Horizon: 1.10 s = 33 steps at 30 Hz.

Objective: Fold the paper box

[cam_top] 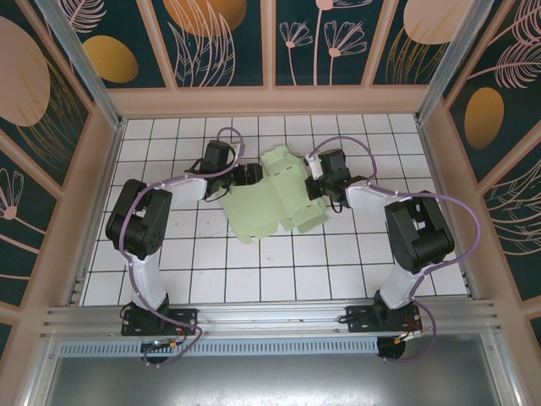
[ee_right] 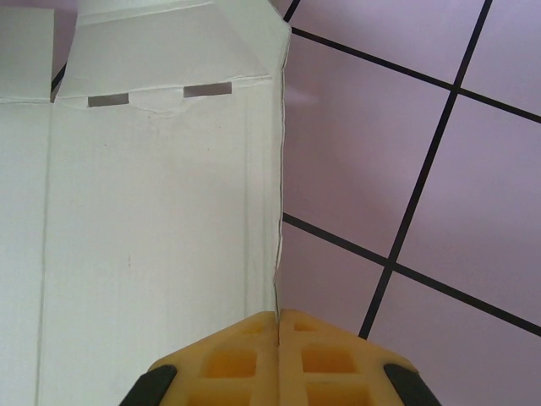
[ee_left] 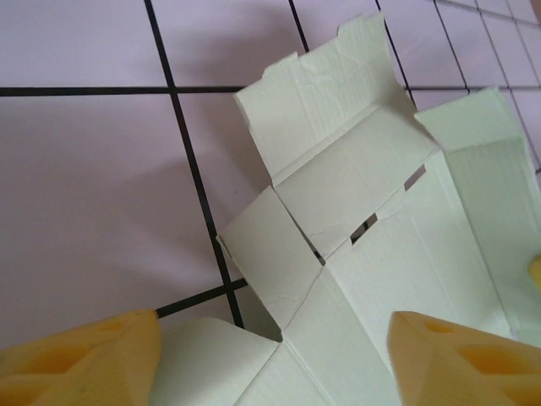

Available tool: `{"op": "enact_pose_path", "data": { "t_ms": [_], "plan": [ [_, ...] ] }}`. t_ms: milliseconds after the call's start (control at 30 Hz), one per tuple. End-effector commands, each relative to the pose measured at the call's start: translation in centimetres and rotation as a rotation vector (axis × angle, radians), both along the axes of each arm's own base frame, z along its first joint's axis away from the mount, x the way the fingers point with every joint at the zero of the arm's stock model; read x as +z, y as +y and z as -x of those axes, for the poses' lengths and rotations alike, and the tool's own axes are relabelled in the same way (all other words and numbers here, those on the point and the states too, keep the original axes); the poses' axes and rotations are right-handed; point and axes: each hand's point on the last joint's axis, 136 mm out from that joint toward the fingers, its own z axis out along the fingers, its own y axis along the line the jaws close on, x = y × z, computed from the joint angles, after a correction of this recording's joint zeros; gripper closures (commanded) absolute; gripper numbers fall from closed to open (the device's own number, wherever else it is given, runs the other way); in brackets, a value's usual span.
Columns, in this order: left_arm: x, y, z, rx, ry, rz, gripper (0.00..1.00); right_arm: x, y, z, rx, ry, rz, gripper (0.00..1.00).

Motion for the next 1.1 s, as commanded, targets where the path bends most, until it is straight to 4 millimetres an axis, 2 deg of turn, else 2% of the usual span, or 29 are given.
{"op": "enact_pose_path", "data": {
  "t_ms": [0, 267, 733, 867, 933, 1067],
  "plan": [
    [-1.6, -0.5, 0.3, -0.048, 0.060, -0.004, 0.32, 1.2, 0.1, 0.1, 0.021, -0.028, -0.021, 1.00],
    [-2.6, -1.4, 0.0, -0.070, 0.093, 0.039, 0.44, 1.2, 0.5, 0.4, 0.034, -0.016, -0.039, 1.00],
    [-4.3, -2.4, -0.6, -0.079, 0.129, 0.087, 0.47, 1.4, 1.4, 0.8, 0.065, -0.008, -0.075, 1.00],
    [-4.1, -2.7, -0.7, -0.076, 0.137, 0.137, 0.51, 1.6, 1.5, 0.9, 0.071, -0.008, -0.088, 1.00],
    [-4.4, -2.7, -0.8, -0.065, 0.155, 0.141, 0.49, 1.6, 1.6, 0.9, 0.070, -0.008, -0.094, 1.00],
    [-4.5, -1.9, -0.8, -0.021, 0.166, 0.125, 0.38, 2.2, 1.5, 0.8, 0.052, -0.031, -0.121, 1.00]
  ]
}}
